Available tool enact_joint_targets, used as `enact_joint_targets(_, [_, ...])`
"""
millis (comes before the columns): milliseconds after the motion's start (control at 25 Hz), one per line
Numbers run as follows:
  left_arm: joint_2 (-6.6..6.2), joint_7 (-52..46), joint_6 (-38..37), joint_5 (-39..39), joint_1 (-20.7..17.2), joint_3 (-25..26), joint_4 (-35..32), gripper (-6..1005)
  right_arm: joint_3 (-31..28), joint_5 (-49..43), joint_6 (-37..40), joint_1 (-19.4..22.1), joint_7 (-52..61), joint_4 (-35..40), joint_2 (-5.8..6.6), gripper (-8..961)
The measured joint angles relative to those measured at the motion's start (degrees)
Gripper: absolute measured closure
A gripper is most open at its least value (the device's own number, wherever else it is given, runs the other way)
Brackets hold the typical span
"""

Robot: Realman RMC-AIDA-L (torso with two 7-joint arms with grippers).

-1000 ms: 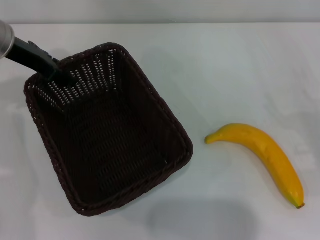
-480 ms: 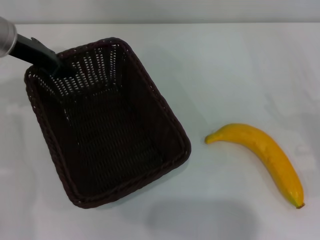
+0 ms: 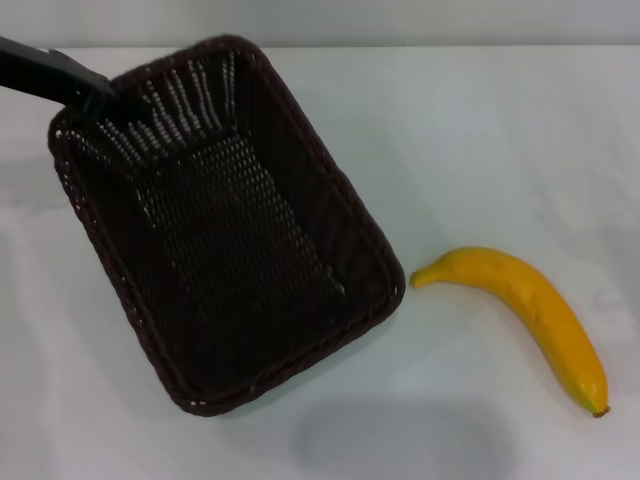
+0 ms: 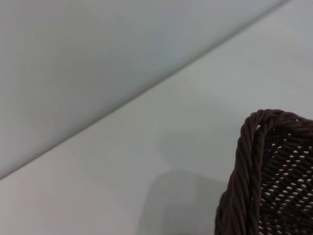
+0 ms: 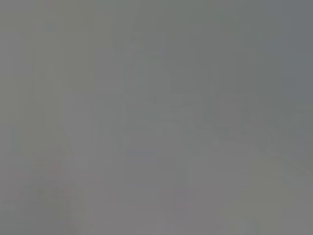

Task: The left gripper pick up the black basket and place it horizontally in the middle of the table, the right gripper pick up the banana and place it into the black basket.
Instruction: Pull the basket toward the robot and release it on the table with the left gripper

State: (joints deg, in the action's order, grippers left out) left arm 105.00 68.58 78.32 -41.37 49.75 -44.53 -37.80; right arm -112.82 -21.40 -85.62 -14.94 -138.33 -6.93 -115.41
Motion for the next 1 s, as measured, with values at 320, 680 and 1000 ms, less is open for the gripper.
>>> enact_joint_targets(320, [-0.92, -0.3, 3.4, -2.6, -3.4, 8.3, -0.3, 783, -0.1, 0.3, 0.6, 0.0, -0.1, -0.1, 0.08, 98])
enact_joint_targets(680, [-0.28, -2.8, 2.9, -6.6, -6.4, 13.8, -0.3, 801, -0.2, 0.5, 2.5, -0.2, -0.5, -0.3, 0.31, 98])
enact_joint_targets(1000, [0.89, -3.7, 4.1, -13.2, -8.3, 13.9, -0.5, 811, -0.6, 0.6, 3.6, -0.2, -0.7, -0.3, 0.58, 97])
